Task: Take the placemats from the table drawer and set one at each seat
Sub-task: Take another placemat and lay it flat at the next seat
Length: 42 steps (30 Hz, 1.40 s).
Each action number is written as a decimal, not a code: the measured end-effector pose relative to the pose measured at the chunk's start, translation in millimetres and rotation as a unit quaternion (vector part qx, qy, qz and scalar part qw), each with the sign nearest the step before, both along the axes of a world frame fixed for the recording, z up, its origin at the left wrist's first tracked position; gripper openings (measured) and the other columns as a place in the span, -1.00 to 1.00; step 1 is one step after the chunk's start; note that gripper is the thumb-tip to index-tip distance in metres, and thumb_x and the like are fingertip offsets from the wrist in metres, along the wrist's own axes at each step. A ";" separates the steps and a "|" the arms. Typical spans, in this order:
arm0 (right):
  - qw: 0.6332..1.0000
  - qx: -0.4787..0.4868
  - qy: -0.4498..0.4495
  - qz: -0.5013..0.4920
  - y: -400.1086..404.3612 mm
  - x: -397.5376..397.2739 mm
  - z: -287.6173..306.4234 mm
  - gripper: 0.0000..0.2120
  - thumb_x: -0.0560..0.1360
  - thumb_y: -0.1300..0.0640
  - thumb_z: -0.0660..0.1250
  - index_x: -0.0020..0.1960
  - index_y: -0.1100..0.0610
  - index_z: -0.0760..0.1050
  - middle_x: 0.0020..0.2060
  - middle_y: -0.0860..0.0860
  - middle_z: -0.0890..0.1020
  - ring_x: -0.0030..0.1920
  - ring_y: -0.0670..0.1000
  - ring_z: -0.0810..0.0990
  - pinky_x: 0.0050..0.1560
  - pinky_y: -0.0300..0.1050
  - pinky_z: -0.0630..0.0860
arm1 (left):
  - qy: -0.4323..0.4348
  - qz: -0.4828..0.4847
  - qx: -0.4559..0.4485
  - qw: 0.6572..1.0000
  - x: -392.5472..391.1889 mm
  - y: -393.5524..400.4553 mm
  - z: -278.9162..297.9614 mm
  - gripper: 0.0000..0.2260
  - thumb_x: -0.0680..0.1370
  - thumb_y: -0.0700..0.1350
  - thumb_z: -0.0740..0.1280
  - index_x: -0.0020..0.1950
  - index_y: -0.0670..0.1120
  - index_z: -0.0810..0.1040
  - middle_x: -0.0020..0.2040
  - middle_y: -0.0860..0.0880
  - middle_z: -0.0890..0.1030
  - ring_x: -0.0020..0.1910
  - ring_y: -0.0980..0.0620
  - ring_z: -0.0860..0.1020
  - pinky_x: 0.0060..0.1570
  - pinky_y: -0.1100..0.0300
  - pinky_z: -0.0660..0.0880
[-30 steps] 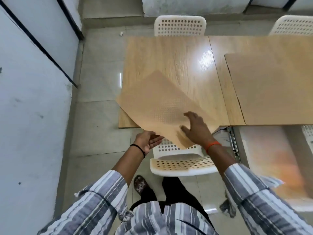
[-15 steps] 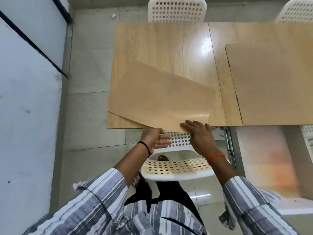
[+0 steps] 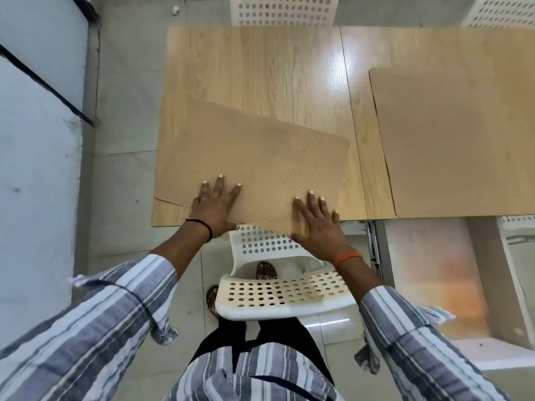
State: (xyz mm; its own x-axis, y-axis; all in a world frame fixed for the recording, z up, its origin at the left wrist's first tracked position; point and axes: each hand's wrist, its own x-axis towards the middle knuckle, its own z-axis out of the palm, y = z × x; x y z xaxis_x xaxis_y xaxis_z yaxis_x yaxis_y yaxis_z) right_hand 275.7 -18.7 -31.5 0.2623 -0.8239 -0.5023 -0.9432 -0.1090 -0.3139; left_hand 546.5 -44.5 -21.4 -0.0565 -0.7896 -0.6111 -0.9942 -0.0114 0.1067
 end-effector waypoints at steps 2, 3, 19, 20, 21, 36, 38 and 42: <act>1.000 0.002 0.000 -0.008 -5.8 1.7 -2.3 -0.21 0.55 -0.30 0.15 0.59 -0.12 -0.22 0.58 0.01 -0.29 0.57 0.14 -0.29 0.53 0.29 -0.18 | -0.007 0.002 0.000 1.000 -3.4 0.4 -1.2 -0.11 0.48 0.23 0.36 0.58 0.18 -0.20 0.59 -0.08 -0.28 0.54 -0.34 -0.17 0.46 -0.18 0.10; 1.000 -0.002 0.003 -0.007 -9.1 2.2 -2.5 -0.22 0.56 -0.31 0.12 0.59 -0.12 -0.23 0.58 0.01 -0.30 0.57 0.13 -0.30 0.52 0.29 -0.19 | -0.012 0.006 -0.001 1.000 -6.5 0.9 -1.2 -0.11 0.49 0.23 0.35 0.58 0.17 -0.22 0.59 -0.10 -0.28 0.54 -0.36 -0.17 0.47 -0.17 0.06; 0.999 -0.021 0.025 -0.011 -45.1 29.0 0.0 -0.18 0.52 -0.26 0.24 0.60 -0.03 -0.11 0.59 0.07 -0.23 0.57 0.25 -0.23 0.44 0.46 -0.10 | -0.037 0.066 -0.018 0.997 -32.8 7.4 -9.3 -0.11 0.51 0.29 0.28 0.58 0.09 -0.26 0.58 -0.23 -0.23 0.51 -0.45 -0.13 0.50 -0.15 -0.04; 0.999 -0.025 0.023 -0.006 -39.8 38.5 -2.5 -0.17 0.52 -0.29 0.21 0.60 -0.06 -0.13 0.59 0.06 -0.25 0.57 0.26 -0.25 0.42 0.49 -0.12 | -0.031 0.070 -0.019 0.997 -32.5 7.9 -9.2 -0.12 0.51 0.28 0.28 0.58 0.09 -0.25 0.58 -0.22 -0.23 0.51 -0.44 -0.14 0.50 -0.14 -0.04; 0.999 -0.032 0.023 0.001 -34.4 46.6 -5.7 -0.17 0.52 -0.32 0.19 0.60 -0.08 -0.15 0.58 0.05 -0.27 0.56 0.26 -0.27 0.40 0.51 -0.14 | -0.025 0.075 -0.021 0.997 -32.2 8.4 -8.9 -0.12 0.51 0.28 0.29 0.58 0.10 -0.24 0.58 -0.21 -0.24 0.51 -0.44 -0.14 0.50 -0.14 -0.04; 0.995 -0.093 0.011 0.027 -25.0 35.7 -29.1 -0.17 0.47 -0.45 0.10 0.58 -0.21 -0.20 0.58 -0.04 -0.30 0.56 0.19 -0.34 0.36 0.54 -0.25 | -0.054 0.066 -0.031 0.996 -36.8 14.3 -9.2 -0.19 0.54 0.27 0.24 0.59 0.08 -0.19 0.58 -0.25 -0.16 0.51 -0.45 -0.04 0.50 -0.13 -0.05; 0.995 -0.094 0.010 0.027 -25.2 35.0 -29.6 -0.17 0.47 -0.46 0.09 0.58 -0.22 -0.20 0.58 -0.06 -0.31 0.56 0.18 -0.35 0.36 0.54 -0.25 | -0.050 0.067 -0.030 0.996 -36.3 13.9 -8.8 -0.19 0.54 0.28 0.24 0.59 0.09 -0.19 0.58 -0.25 -0.16 0.51 -0.44 -0.04 0.50 -0.13 -0.05; 0.995 -0.096 0.014 0.023 -24.7 36.0 -29.7 -0.18 0.46 -0.47 0.07 0.58 -0.23 -0.18 0.58 -0.06 -0.28 0.56 0.18 -0.32 0.37 0.54 -0.23 | -0.059 0.044 -0.046 0.996 -31.2 16.1 -5.5 -0.21 0.54 0.29 0.21 0.59 0.10 -0.18 0.59 -0.23 -0.15 0.52 -0.40 0.00 0.53 -0.12 -0.05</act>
